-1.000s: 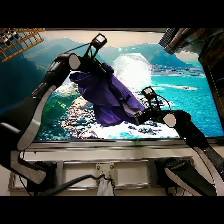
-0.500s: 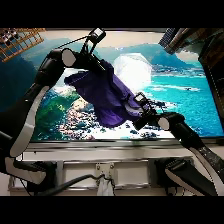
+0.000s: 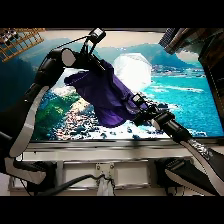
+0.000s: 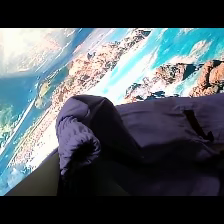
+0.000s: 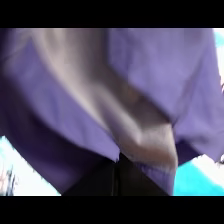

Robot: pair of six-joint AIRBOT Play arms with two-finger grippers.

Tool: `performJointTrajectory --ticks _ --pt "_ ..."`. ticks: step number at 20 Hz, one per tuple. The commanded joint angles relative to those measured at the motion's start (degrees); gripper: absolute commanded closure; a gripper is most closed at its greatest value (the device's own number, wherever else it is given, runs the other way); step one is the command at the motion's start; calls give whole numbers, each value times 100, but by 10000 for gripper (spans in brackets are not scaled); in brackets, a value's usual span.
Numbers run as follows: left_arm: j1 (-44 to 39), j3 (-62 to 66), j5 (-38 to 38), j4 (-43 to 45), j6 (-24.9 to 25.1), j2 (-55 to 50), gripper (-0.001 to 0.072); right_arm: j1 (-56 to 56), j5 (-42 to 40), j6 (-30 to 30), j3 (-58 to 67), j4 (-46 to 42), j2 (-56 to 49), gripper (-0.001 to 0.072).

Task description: Fold the clothes and pants, and hang the long-sleeved shirts on hangers.

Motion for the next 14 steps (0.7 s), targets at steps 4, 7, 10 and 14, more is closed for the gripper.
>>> performJointTrajectory --ticks 4,7,10,14 --pt "0 4 17 28 17 341 699 7 -485 1172 737 -136 11 695" --pt "9 4 138 278 68 833 699 -170 -466 1272 1353 -122 551 695" --pt "9 4 455 669 66 1661 700 -560 -463 1274 1967 -125 1329 695" --pt "-197 4 1172 664 68 3117 700 -1099 -457 1244 2756 -129 2337 695"
